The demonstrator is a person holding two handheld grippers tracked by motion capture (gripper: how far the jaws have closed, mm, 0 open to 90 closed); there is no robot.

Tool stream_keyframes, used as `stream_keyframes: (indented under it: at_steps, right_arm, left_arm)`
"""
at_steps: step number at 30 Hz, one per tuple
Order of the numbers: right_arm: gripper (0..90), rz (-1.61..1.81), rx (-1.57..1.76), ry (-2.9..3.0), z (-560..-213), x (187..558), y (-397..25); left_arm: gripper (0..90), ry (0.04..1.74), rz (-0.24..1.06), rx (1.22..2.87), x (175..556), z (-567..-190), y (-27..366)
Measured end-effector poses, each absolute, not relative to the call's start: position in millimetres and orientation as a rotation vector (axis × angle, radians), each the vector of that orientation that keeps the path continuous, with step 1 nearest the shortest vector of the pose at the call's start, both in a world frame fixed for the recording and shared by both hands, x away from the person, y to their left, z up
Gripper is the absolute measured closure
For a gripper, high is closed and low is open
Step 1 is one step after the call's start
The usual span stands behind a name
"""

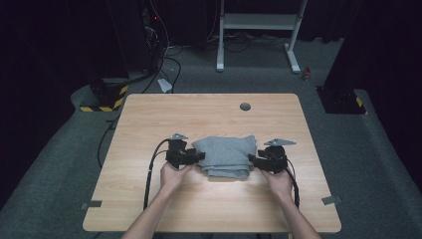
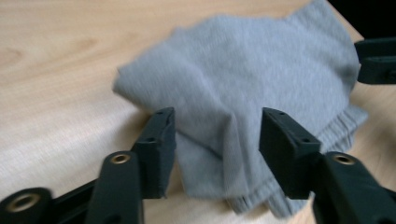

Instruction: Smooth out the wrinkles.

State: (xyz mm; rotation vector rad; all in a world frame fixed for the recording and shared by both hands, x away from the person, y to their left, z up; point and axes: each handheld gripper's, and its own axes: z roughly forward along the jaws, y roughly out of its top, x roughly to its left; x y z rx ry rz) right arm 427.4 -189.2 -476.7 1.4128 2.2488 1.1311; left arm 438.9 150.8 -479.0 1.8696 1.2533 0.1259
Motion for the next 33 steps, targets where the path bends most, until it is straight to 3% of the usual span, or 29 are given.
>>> stream_keyframes:
  at_steps: [5,20,25,33]
  right_arm:
    - [45.7,1.154,1.449,2.215,-471,441,-192]
    - [46.9,1.148,1.533,2.236,-476,476,-183]
    - [53.0,1.152,1.533,2.256,-480,483,-177]
    - [68.9,1.154,1.531,2.295,-485,489,-176]
  left_arm:
    - [36.4,1.303,0.107,1.868,457,-477,149]
    - [37.4,1.339,0.072,1.833,482,-488,142]
    - [43.6,1.314,0.058,1.822,483,-490,139]
    - [65.7,1.291,0.063,1.836,484,-493,139]
